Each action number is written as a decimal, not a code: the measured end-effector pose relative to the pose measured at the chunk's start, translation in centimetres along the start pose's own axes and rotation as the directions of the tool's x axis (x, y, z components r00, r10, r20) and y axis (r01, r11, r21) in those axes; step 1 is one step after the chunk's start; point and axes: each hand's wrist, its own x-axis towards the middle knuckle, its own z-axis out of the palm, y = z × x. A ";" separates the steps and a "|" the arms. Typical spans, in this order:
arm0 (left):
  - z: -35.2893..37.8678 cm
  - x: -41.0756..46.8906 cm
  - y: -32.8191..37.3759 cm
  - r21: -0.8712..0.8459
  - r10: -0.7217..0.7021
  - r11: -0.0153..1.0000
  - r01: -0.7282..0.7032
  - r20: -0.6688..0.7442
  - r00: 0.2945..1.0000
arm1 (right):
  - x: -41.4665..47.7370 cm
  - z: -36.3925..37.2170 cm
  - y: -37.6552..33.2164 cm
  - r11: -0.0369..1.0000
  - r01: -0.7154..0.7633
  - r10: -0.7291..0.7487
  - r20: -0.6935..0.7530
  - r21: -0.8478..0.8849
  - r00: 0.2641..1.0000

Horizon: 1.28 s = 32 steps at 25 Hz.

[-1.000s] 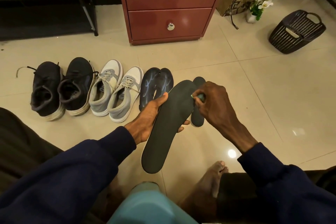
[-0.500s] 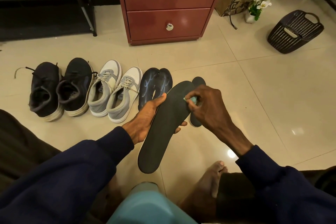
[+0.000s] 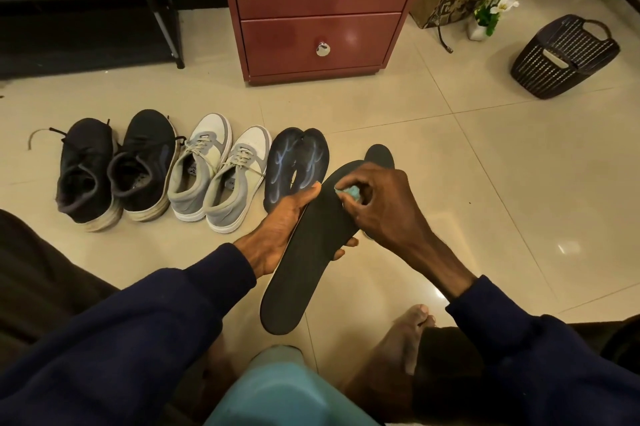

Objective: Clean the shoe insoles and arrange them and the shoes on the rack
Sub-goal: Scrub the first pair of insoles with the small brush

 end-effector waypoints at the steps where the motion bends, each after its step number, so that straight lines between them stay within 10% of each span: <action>1: 0.0 0.1 -0.1 0.003 -0.004 1.000 0.004 0.002 1.000 | 0.3 -0.3 0.3 1.000 -0.004 0.004 -0.006 -0.016 1.000; 5: 0.4 0.1 0.0 0.042 -0.009 0.999 0.008 0.015 1.000 | 1.5 -2.2 2.4 0.996 -0.076 0.061 -0.267 -0.047 0.962; 11: -0.2 0.2 -0.1 0.060 0.000 0.998 0.000 -0.001 1.000 | 0.1 -0.1 -0.4 0.999 0.028 -0.028 -0.005 0.040 1.000; 17: 0.0 0.1 0.0 0.084 -0.019 0.996 0.019 0.004 1.000 | 1.2 -2.0 1.8 0.994 -0.107 0.100 -0.272 -0.011 0.957; 22: 0.1 -0.1 0.0 0.079 -0.006 0.997 0.009 -0.039 0.999 | -0.2 0.0 -0.9 0.996 -0.014 0.009 0.060 0.089 0.998; 28: 0.4 -0.2 0.2 0.048 -0.018 0.999 0.019 -0.019 1.000 | 0.9 -2.2 1.8 0.986 -0.146 0.126 -0.217 -0.078 0.968; 32: 0.1 -0.1 0.1 0.031 0.013 0.999 -0.011 -0.050 0.999 | -0.9 -0.6 -0.9 0.999 -0.015 0.006 0.171 0.050 0.985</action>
